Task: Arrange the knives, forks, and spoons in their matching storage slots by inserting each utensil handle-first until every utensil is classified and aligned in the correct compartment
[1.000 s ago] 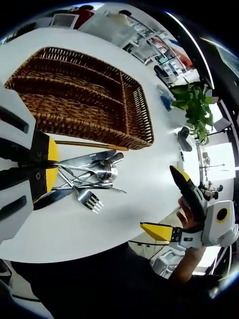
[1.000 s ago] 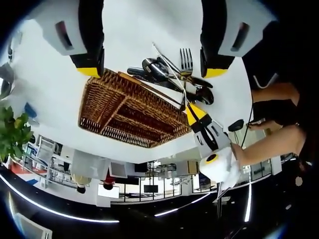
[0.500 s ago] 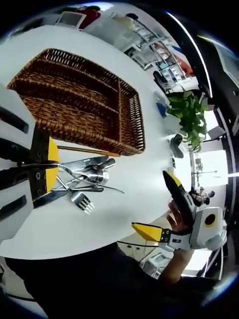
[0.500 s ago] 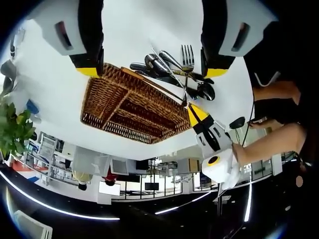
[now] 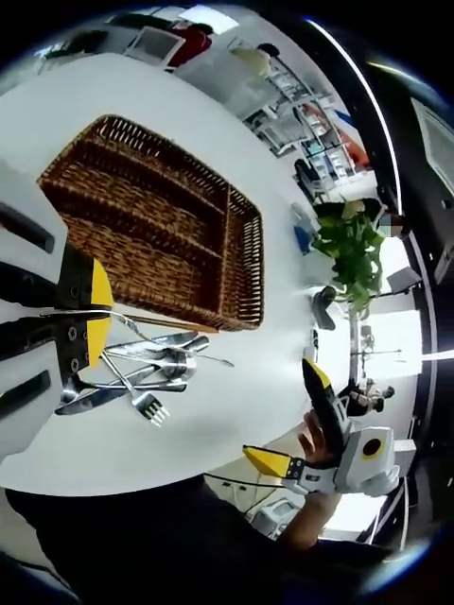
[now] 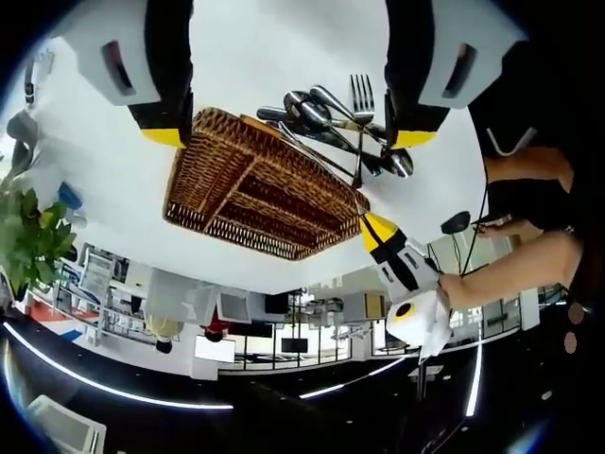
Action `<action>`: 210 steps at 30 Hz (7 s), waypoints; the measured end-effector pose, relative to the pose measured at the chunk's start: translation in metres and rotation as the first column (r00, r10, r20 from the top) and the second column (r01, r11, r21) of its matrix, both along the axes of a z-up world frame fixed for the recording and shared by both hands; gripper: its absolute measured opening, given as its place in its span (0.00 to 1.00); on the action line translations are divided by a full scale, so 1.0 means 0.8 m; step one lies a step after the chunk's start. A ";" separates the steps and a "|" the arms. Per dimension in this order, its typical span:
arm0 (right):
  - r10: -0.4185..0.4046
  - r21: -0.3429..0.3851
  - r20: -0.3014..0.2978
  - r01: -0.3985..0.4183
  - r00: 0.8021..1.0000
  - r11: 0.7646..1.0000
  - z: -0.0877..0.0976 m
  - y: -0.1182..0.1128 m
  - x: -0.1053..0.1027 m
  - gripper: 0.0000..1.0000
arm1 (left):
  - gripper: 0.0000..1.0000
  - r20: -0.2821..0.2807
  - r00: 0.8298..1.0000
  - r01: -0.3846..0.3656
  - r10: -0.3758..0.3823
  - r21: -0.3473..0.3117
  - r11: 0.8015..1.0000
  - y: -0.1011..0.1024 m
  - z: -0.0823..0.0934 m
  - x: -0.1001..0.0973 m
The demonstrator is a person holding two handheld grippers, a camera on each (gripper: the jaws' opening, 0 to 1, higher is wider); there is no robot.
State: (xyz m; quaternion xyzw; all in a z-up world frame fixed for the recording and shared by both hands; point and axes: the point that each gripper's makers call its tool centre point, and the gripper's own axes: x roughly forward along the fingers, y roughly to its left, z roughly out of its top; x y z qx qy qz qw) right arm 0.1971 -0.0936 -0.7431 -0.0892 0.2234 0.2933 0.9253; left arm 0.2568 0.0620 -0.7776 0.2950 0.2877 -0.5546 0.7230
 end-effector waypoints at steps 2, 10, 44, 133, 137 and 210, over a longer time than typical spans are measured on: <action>-0.004 0.005 -0.006 0.004 1.000 1.000 0.001 -0.001 0.001 0.85 | 0.00 0.004 1.000 -0.013 0.013 0.008 1.000 0.005 0.002 0.007; -0.007 0.010 0.001 0.007 1.000 1.000 0.005 -0.001 0.005 0.89 | 0.00 0.008 0.997 -0.079 0.079 -0.005 0.997 0.016 0.009 0.044; -0.032 -0.030 -0.031 0.031 0.999 0.999 -0.010 -0.008 0.017 0.90 | 0.00 -0.021 0.965 -0.260 0.260 -0.031 0.965 0.036 -0.016 0.169; -0.047 -0.074 -0.076 0.041 0.996 0.996 -0.030 -0.016 0.013 0.84 | 0.02 -0.095 0.945 -0.294 0.314 0.180 0.939 0.050 -0.086 0.216; -0.049 -0.078 -0.081 0.043 0.996 0.996 -0.032 -0.017 0.012 0.84 | 0.08 -0.062 0.951 -0.289 0.304 0.182 0.940 0.052 -0.083 0.219; -0.038 0.009 -0.020 0.038 0.999 0.999 -0.006 -0.023 0.041 0.99 | 0.87 0.017 0.847 -0.491 0.532 -0.360 0.793 0.037 0.046 0.017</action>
